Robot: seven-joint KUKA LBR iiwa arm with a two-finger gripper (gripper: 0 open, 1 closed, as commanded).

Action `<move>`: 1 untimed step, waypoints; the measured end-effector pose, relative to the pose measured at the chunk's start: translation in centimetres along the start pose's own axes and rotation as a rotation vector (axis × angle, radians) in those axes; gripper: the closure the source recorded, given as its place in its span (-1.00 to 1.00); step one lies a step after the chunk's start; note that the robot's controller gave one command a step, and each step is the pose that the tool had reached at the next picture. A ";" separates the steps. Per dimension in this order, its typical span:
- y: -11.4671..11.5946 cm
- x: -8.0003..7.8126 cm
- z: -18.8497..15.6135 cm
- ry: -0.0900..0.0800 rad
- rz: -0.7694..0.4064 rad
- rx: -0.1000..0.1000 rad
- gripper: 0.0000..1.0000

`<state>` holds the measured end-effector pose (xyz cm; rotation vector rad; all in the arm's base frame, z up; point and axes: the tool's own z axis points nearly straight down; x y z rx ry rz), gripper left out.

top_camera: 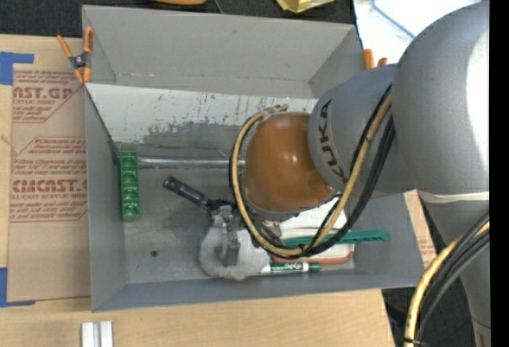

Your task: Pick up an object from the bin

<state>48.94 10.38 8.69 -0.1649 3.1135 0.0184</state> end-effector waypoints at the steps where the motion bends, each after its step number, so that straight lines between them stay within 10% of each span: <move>1: 0.0 0.0 0.0 0.000 0.000 0.000 1.00</move>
Offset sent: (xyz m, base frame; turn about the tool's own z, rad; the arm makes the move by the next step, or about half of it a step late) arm -0.0019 -0.0112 0.1072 0.0014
